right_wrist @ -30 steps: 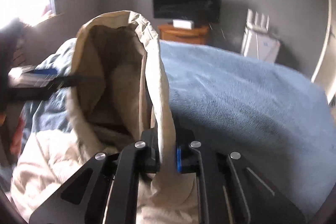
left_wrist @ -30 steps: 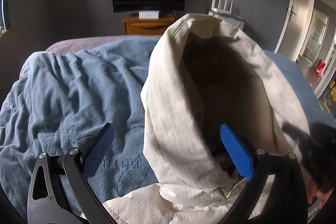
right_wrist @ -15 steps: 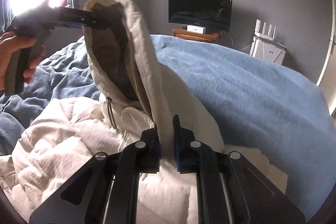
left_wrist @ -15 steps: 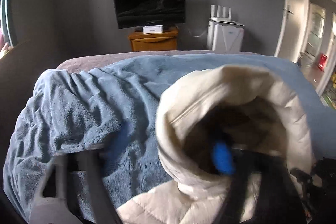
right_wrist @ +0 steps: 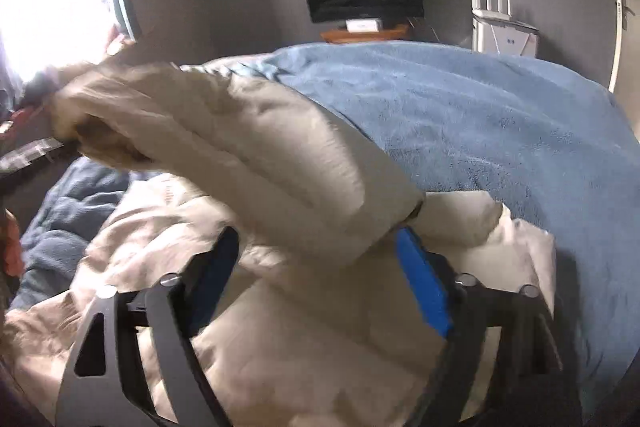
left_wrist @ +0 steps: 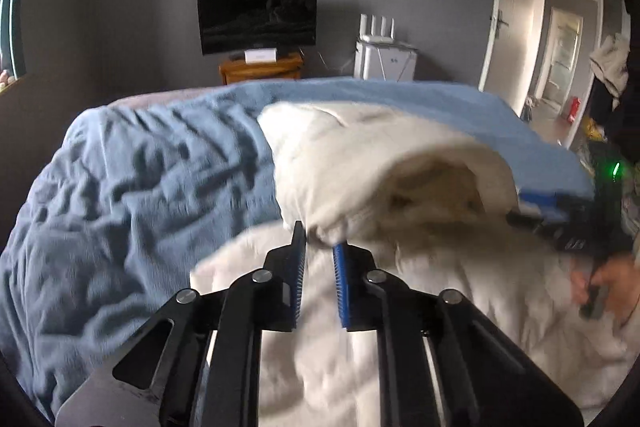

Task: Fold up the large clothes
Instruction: 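Fold the hood down onto the jacket front and open both grippers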

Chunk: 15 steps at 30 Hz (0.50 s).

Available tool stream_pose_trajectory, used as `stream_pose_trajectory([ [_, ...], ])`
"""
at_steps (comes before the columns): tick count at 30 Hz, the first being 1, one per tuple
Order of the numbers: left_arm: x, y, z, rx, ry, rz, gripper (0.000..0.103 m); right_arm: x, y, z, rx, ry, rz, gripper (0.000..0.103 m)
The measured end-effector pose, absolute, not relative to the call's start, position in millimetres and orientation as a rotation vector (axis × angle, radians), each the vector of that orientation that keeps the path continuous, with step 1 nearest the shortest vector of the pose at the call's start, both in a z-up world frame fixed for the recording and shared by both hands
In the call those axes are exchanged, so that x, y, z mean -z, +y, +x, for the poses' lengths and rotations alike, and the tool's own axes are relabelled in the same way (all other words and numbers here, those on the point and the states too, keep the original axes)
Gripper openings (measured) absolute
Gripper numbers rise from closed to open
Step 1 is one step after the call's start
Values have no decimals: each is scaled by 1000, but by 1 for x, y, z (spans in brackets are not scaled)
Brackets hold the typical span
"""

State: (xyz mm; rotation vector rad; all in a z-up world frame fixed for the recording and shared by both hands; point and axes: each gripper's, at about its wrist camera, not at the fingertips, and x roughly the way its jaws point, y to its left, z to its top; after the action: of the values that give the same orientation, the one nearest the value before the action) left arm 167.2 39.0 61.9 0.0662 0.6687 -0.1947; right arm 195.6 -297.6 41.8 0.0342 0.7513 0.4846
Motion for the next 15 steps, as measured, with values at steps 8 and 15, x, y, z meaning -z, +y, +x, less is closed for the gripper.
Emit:
stream_pose_trajectory([
  [8,-32,37,150,189,716,114,25,-71,-288,157,-487,719,-8,83],
  [15,-47,47,170,125,678,143,91,-63,-251,184,-437,766,-174,83],
])
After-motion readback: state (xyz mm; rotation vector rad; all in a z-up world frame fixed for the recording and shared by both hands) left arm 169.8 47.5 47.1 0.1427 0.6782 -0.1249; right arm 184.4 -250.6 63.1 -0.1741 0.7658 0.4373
